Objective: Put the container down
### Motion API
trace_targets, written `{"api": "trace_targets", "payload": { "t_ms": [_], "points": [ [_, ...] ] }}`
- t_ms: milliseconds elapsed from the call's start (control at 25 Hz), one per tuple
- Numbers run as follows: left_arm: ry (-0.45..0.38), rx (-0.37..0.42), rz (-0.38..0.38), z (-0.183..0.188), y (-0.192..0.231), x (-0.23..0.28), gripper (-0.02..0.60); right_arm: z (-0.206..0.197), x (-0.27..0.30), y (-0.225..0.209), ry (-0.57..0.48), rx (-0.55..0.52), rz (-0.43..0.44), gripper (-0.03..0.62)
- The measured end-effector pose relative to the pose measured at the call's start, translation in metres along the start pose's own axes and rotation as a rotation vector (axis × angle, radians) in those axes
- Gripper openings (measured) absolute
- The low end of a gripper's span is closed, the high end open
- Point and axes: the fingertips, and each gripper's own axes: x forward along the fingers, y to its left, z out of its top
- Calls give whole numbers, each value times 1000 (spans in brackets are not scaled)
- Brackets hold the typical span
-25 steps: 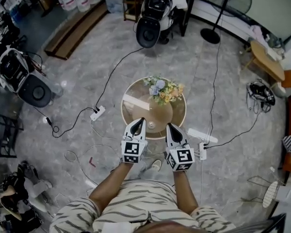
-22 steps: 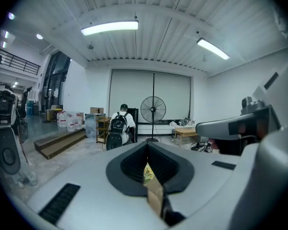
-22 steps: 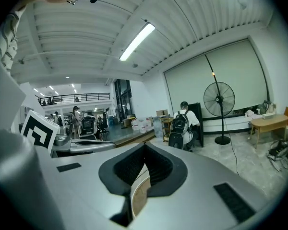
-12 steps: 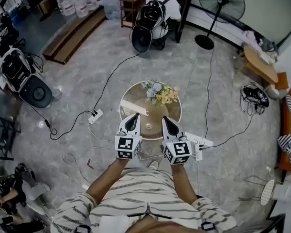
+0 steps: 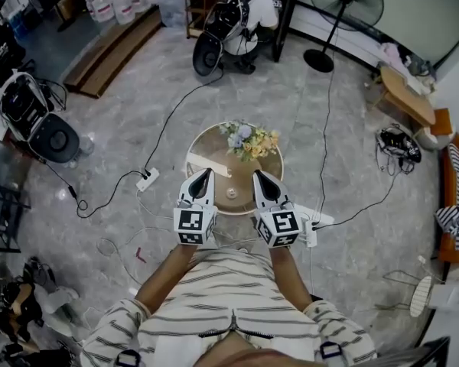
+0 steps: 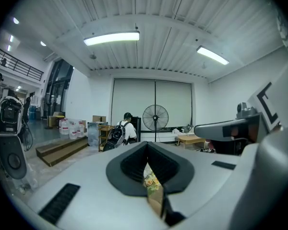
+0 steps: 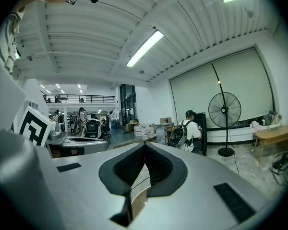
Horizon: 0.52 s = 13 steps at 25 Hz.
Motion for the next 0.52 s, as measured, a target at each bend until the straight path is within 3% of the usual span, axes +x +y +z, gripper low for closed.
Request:
{"api": "trace_targets", "payload": {
  "t_ms": [520],
  "points": [
    [-45, 47, -52, 30, -13, 23, -2, 23, 11, -20, -38, -15, -9, 5]
  ]
}}
